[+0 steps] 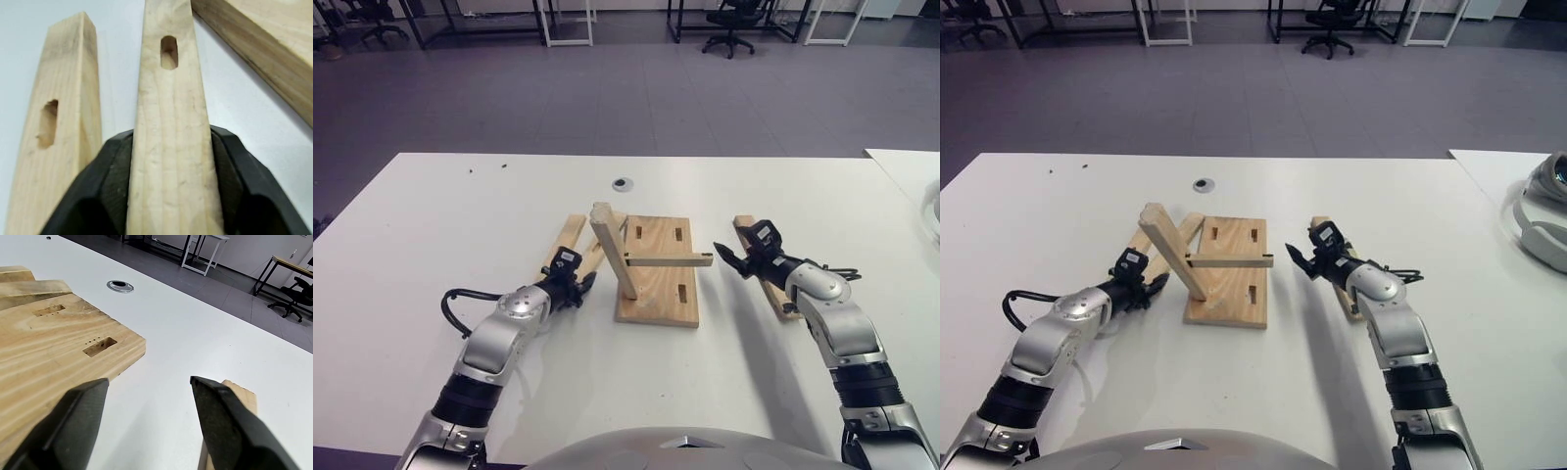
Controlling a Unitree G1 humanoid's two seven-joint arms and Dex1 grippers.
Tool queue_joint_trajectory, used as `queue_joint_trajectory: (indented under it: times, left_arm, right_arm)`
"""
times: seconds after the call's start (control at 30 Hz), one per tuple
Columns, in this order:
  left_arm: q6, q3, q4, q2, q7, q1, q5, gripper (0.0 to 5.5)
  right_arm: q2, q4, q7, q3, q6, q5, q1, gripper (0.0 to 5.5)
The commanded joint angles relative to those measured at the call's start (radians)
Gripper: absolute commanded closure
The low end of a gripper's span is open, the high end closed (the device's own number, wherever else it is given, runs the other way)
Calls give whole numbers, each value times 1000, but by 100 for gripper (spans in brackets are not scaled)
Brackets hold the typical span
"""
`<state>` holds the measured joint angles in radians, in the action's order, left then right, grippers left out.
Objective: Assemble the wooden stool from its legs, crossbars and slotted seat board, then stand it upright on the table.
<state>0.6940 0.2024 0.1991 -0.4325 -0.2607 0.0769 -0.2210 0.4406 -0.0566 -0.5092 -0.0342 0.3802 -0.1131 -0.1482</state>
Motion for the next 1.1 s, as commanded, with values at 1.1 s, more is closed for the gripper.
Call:
queue_joint_trajectory:
  times: [1.1]
  left_arm:
    - [-652,-99,-228,98,-489,409,-41,342]
  right_arm:
    - [-337,196,127,398,402,-848,-651,433]
